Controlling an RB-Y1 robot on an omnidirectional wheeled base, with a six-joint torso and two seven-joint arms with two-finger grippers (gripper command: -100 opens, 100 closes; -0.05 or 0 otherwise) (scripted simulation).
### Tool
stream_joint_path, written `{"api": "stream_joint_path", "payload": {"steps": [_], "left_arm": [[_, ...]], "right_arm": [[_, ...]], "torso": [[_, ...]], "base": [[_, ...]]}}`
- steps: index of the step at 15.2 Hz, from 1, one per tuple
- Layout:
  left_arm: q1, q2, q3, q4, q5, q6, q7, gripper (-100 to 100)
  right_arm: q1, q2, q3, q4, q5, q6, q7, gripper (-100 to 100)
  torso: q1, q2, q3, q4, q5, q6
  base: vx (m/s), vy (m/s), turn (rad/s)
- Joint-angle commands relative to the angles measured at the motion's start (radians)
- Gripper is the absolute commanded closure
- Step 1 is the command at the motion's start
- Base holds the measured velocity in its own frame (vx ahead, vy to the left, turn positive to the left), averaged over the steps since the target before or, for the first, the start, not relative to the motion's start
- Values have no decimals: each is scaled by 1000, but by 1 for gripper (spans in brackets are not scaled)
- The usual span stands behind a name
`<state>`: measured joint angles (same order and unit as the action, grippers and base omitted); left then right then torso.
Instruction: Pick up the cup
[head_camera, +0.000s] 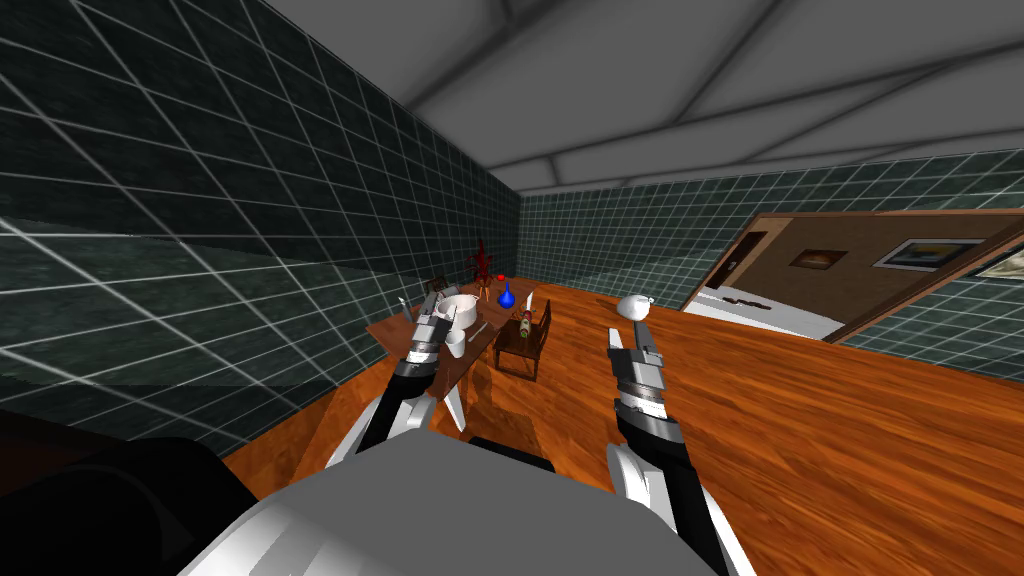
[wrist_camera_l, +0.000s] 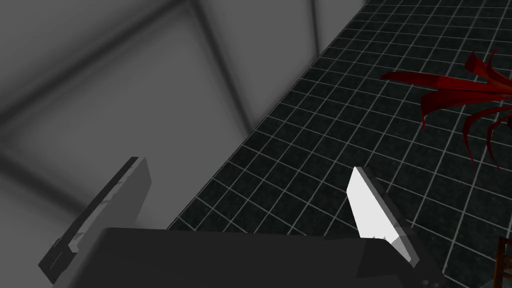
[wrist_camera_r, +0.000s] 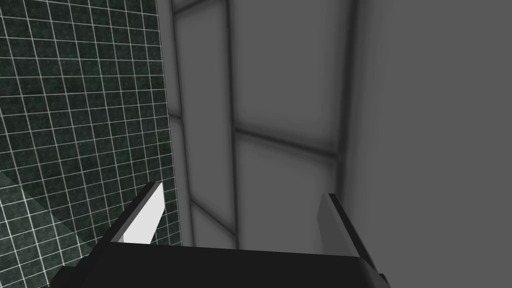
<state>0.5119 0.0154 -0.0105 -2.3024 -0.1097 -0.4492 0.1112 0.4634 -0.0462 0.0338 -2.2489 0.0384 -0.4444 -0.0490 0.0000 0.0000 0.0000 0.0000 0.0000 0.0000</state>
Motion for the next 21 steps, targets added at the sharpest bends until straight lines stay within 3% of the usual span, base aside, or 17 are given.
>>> {"api": "stream_joint_path", "payload": {"steps": [1,6,10,14,19,21], "left_arm": [[1,30,2,1,6,15,1,-100],[4,119,16,9,41,102,10,-100],[6,162,26,15,69,176,17,-100],[10,205,39,23,103,251,25,-100],[12,225,46,27,122,315,29,-100],[13,245,54,31,142,366,34,-100]], "right_arm": [[0,0,0,0,0,0,0,0],[0,0,0,0,0,0,0,0],[0,0,0,0,0,0,0,0],[0,0,0,0,0,0,0,0],[0,0,0,0,0,0,0,0],[0,0,0,0,0,0,0,0]], "torso": [[0,0,0,0,0,0],[-1,-2,-1,0,0,0],[-1,-4,-2,-1,0,0],[-1,-4,-2,-1,0,0],[-1,-3,-2,-1,0,0],[0,-3,-2,-1,0,0]], "base": [[7,-2,2],[29,-15,5],[46,-14,7],[44,-17,6],[36,-13,5],[39,-9,6]]}}
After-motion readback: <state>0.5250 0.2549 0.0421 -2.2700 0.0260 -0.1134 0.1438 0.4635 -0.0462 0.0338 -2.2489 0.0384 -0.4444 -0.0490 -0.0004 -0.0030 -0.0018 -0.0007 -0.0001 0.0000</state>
